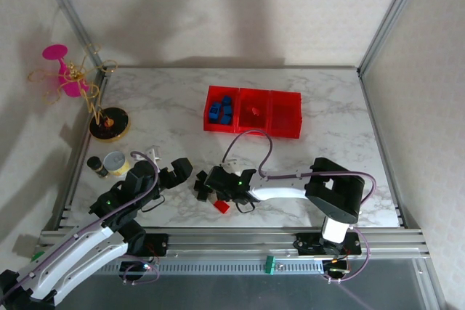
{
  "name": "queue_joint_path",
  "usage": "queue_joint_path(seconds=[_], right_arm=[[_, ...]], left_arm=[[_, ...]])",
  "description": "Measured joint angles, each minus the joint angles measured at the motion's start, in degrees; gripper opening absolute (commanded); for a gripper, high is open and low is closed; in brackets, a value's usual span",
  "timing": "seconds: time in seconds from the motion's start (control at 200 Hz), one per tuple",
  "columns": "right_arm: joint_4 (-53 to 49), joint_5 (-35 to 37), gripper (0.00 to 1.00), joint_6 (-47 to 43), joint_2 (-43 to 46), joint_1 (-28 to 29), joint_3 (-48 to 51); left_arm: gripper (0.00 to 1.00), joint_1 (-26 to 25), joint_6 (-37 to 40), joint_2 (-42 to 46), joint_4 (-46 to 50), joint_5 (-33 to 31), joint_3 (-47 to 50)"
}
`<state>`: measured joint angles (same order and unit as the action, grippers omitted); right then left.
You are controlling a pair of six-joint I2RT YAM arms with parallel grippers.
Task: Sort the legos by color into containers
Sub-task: Pick up the lego from the bottom-center of the table.
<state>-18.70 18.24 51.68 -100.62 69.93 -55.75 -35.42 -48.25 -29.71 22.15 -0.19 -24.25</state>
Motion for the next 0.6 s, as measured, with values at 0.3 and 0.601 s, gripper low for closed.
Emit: queue_joint_path(seconds=[0.3,0.601], right_arm=[[0.04,1.29,0.24,-2.51,-0.59,-0.55,-0.7],[-0.94,2.21,0.22,-5.07,4.07,-3.65,-0.72]], left_arm=[[1.0,0.0,0.02,-1.25,-0.5,0.0,0.0],[1.0,0.0,0.09,-2.73,-1.6,0.02,-0.07]])
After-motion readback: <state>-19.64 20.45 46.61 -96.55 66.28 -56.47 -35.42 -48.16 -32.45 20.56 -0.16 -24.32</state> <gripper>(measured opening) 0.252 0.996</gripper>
